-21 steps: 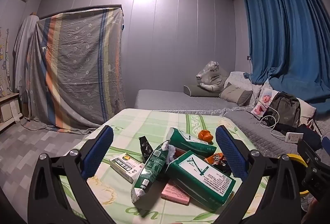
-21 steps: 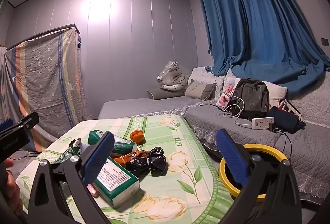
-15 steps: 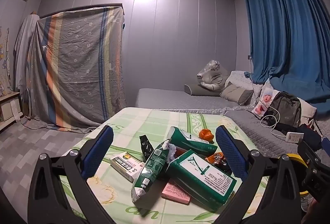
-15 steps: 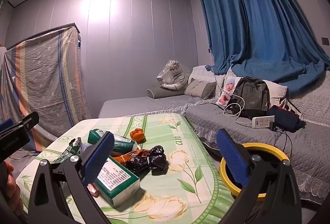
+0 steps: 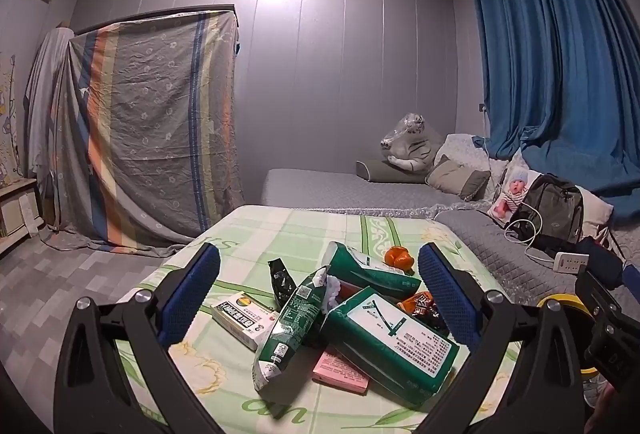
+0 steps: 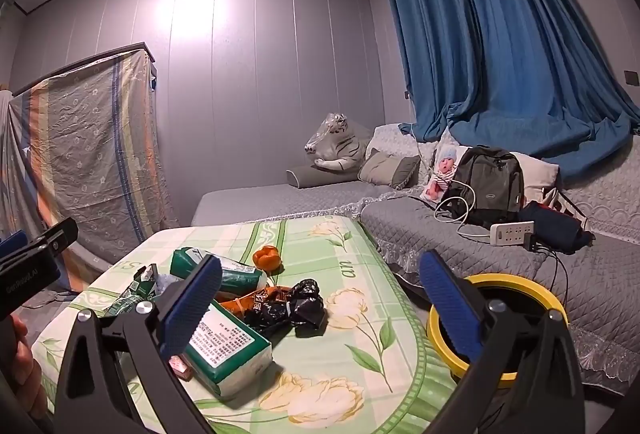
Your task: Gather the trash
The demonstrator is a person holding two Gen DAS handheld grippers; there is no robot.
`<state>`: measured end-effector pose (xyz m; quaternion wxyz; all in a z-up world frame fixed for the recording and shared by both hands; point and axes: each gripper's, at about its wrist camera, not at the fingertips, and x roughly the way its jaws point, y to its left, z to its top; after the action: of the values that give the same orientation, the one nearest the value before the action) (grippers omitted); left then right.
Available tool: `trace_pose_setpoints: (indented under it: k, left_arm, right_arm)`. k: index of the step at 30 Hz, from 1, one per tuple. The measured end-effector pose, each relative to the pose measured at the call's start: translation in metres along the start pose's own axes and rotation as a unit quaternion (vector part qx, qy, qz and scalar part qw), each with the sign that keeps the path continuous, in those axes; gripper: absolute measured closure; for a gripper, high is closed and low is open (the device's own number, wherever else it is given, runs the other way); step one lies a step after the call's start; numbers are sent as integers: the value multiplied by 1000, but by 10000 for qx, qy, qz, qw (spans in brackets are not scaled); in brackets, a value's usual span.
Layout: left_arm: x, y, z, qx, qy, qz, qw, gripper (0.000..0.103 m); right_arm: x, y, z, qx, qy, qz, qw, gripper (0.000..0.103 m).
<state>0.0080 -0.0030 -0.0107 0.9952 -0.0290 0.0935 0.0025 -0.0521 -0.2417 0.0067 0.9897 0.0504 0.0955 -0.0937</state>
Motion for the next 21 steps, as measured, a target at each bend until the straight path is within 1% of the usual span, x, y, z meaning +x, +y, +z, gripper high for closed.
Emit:
trace_pose_setpoints:
  k: [9,10,17,18,21]
  left_arm:
    - [3,-2,-7,15,43,-30,10000,8]
    - [2,-1,-4,7,53,-38,10000,8]
    - [3,-2,-8,8,96,-57,9999,8]
    - [3,-1,-3,8,101,-53,9999,8]
    - [3,-1,-3,1,111,-59,9999,8]
  right_arm:
    - [1,0,-1,3,12,-3,10000,7]
    - [1,0,0,4,13,-4,10000,7]
    - [0,1,-2,7,21,-7,10000,7]
    - [0,0,-1,4,22,-7,10000,7]
    - [1,0,-2,8,22,-4,10000,7]
